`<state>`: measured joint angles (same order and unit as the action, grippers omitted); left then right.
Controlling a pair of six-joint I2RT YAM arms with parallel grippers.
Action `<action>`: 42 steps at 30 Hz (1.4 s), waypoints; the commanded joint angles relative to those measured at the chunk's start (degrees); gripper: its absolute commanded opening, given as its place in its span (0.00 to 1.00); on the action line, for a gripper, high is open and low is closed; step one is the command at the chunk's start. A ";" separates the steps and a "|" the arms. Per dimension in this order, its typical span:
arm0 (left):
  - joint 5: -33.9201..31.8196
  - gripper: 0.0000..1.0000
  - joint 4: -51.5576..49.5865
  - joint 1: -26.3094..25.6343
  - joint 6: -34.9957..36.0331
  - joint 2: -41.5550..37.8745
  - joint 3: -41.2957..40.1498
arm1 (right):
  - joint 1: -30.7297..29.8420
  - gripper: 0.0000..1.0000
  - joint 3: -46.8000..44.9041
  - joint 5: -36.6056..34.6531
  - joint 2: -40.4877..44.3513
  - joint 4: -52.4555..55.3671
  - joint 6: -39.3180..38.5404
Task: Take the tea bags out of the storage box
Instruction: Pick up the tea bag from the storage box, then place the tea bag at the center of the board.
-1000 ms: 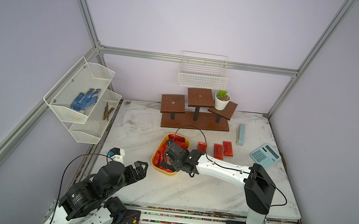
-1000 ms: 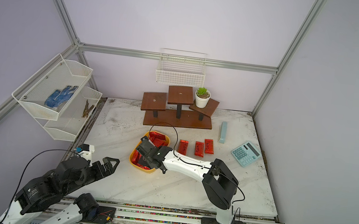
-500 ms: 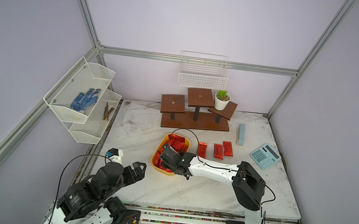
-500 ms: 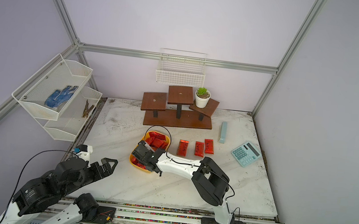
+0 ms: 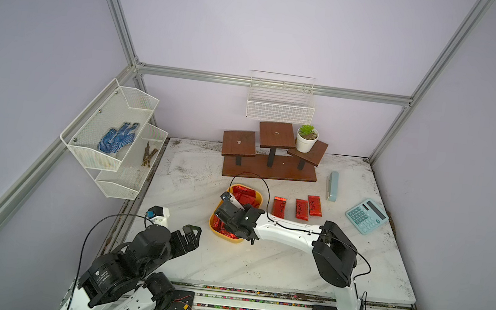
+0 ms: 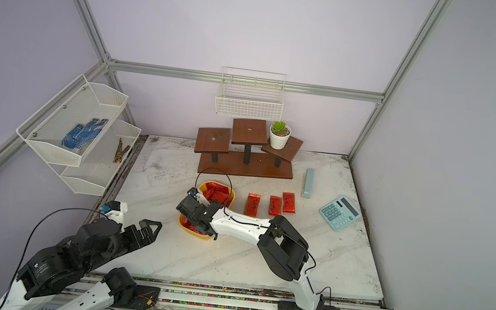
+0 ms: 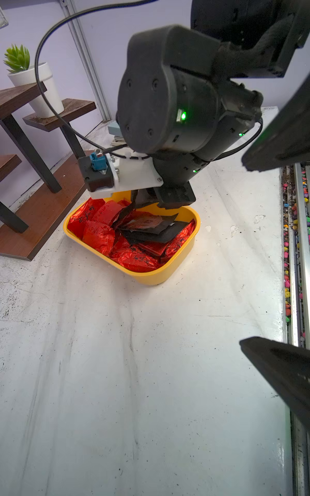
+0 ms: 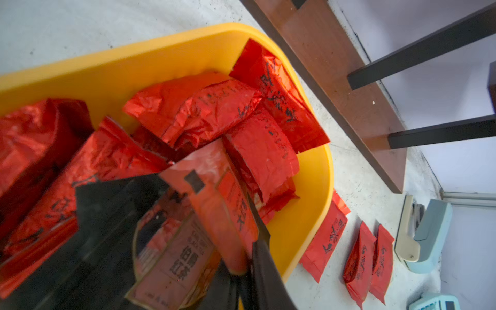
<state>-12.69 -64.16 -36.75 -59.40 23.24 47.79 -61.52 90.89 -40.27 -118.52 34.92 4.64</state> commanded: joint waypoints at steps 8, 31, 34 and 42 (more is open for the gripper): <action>0.07 1.00 1.84 0.40 0.66 0.32 1.74 | 0.43 0.00 0.02 5.34 5.17 0.42 4.55; 13.25 0.96 25.24 -3.89 1.81 23.43 1.48 | 18.74 0.00 -39.89 38.15 51.53 -7.61 24.62; 12.70 0.96 27.44 -5.77 0.05 23.38 -1.01 | 19.37 0.00 -46.14 41.59 53.27 -12.07 28.40; 11.25 0.96 27.82 -7.50 -2.01 19.26 -4.92 | 20.55 0.00 -55.59 48.22 49.88 -24.36 36.04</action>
<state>-0.45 -38.94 -44.03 -59.70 45.19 43.11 -41.65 36.84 4.27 -67.68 18.72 36.21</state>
